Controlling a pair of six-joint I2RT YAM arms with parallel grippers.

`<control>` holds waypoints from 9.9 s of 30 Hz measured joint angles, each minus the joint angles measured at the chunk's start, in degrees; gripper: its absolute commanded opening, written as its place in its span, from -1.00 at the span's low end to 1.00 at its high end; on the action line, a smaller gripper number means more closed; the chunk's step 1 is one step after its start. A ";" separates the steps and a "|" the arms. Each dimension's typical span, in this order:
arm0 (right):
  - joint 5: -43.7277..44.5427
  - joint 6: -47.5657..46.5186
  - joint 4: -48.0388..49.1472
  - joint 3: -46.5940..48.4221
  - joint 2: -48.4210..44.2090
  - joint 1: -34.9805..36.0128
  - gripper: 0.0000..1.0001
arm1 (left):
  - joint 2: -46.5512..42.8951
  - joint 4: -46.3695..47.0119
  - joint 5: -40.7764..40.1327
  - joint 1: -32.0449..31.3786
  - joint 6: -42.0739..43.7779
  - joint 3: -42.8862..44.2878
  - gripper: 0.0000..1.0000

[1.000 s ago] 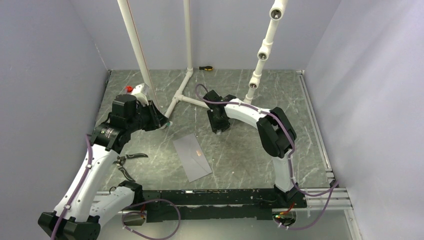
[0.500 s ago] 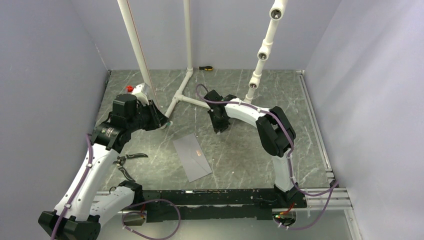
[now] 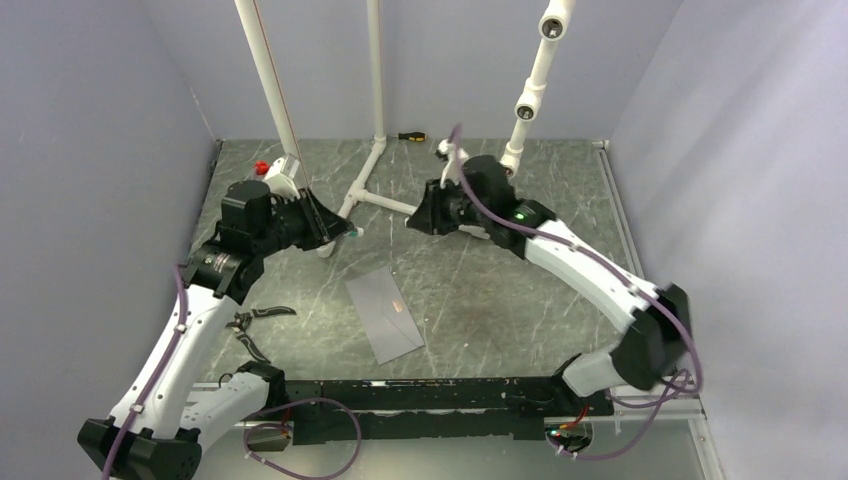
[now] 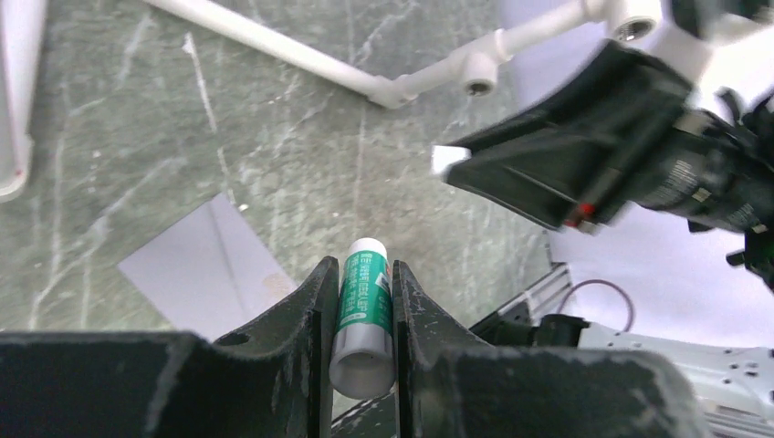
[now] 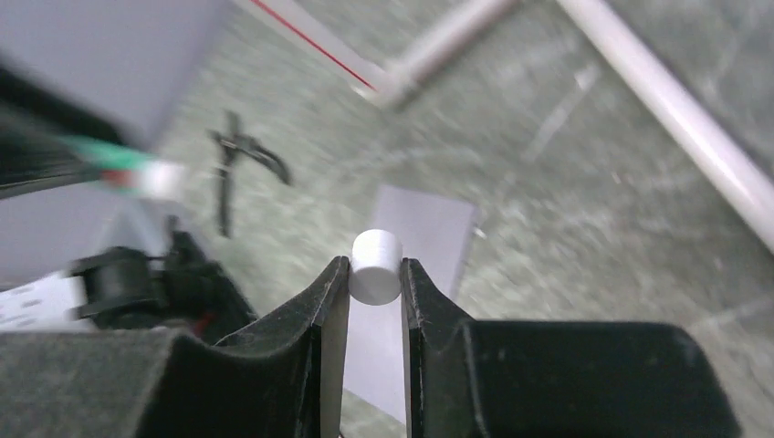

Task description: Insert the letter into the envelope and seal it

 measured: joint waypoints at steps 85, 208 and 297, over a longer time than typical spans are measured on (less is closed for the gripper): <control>-37.27 41.66 70.20 -4.44 -3.30 -1.31 -1.00 | -0.28 41.24 27.32 1.36 -20.83 2.58 -0.95; -27.43 36.35 39.87 -1.75 -8.44 2.23 -1.00 | 4.81 27.98 42.95 3.08 5.60 6.97 -0.95; 10.80 14.45 -1.05 -5.66 -14.99 -0.85 0.79 | 32.33 6.03 -30.34 -12.11 30.21 4.07 0.85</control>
